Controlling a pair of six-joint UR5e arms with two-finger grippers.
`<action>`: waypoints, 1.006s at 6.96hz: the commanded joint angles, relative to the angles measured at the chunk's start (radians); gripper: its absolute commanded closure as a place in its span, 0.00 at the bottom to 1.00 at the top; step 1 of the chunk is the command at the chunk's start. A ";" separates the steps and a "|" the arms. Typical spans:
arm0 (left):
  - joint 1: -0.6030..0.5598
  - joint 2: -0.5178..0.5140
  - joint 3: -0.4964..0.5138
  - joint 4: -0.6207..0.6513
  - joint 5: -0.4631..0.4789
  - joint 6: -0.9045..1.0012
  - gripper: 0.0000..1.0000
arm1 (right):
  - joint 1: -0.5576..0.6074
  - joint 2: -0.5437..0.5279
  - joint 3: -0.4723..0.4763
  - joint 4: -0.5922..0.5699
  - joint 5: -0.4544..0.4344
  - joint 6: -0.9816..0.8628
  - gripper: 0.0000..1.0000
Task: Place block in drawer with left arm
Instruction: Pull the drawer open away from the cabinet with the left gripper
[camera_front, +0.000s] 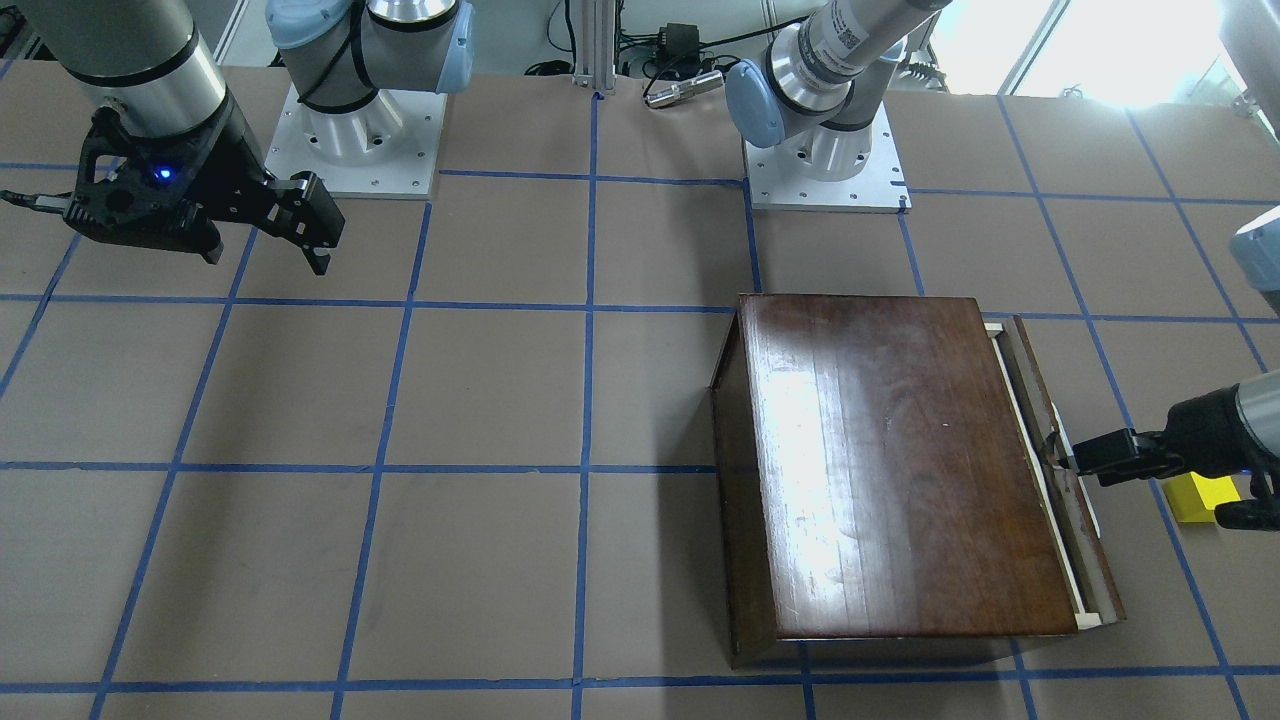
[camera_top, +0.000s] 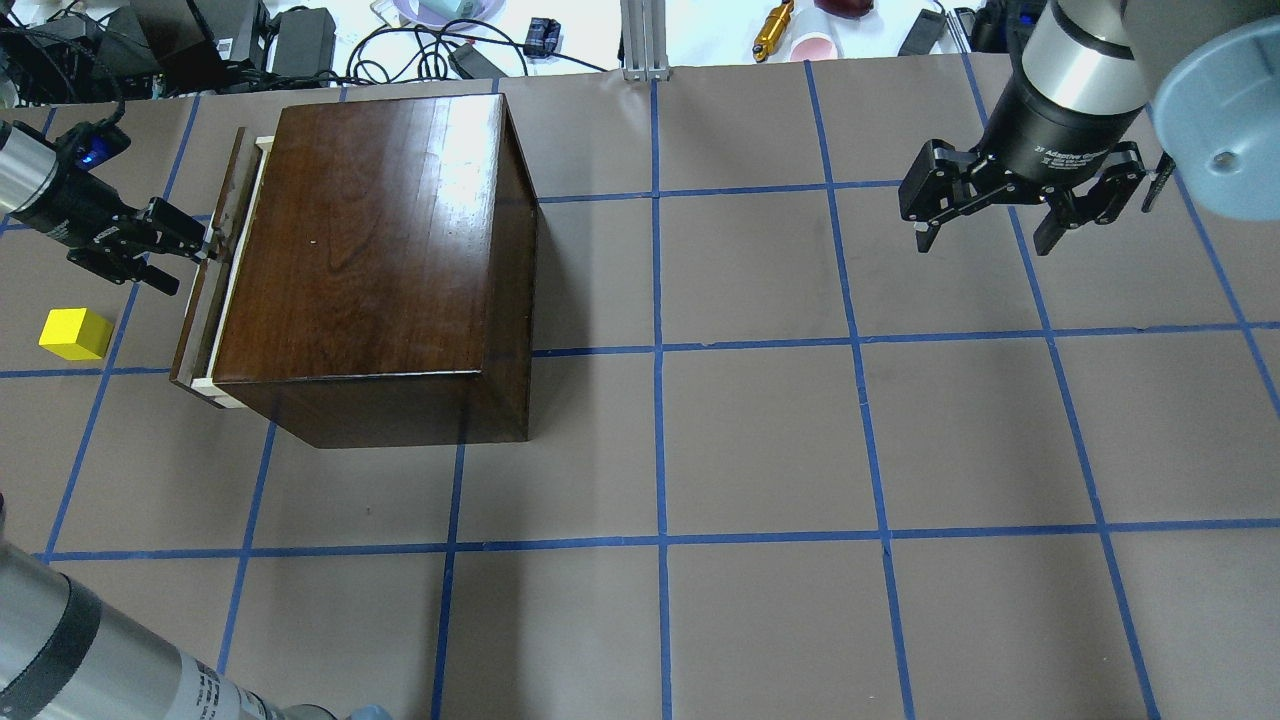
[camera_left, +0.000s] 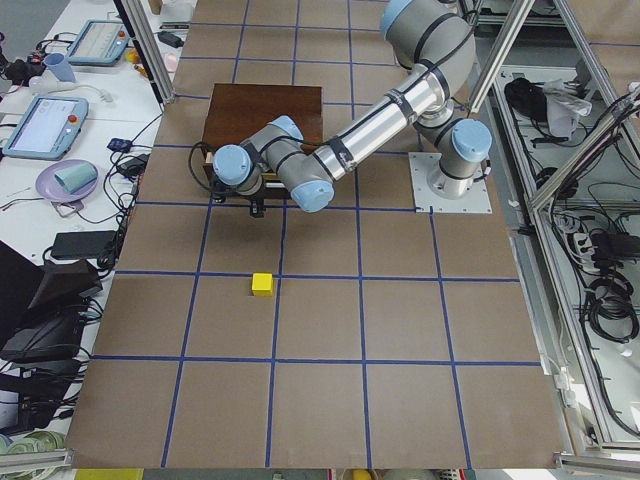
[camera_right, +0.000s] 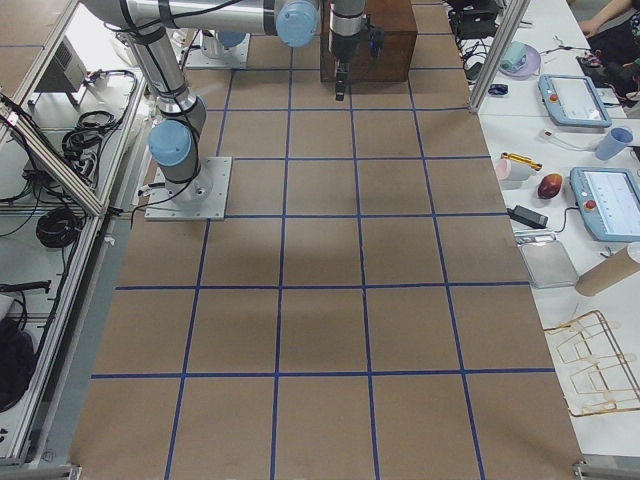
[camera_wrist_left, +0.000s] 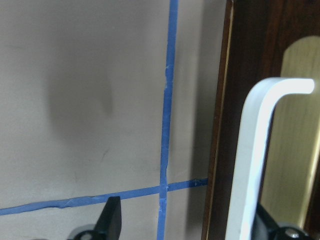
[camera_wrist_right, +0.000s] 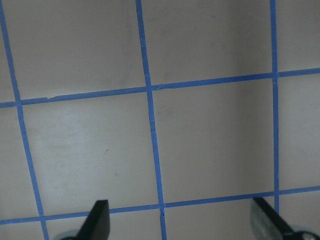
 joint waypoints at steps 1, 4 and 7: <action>0.004 -0.002 0.000 0.008 0.015 0.006 0.15 | 0.000 0.000 0.000 0.000 0.000 0.000 0.00; 0.007 0.000 0.000 0.038 0.067 0.006 0.15 | 0.000 0.000 0.000 0.000 0.000 0.000 0.00; 0.007 0.003 0.000 0.051 0.094 0.006 0.15 | 0.000 0.000 0.000 0.000 0.000 0.000 0.00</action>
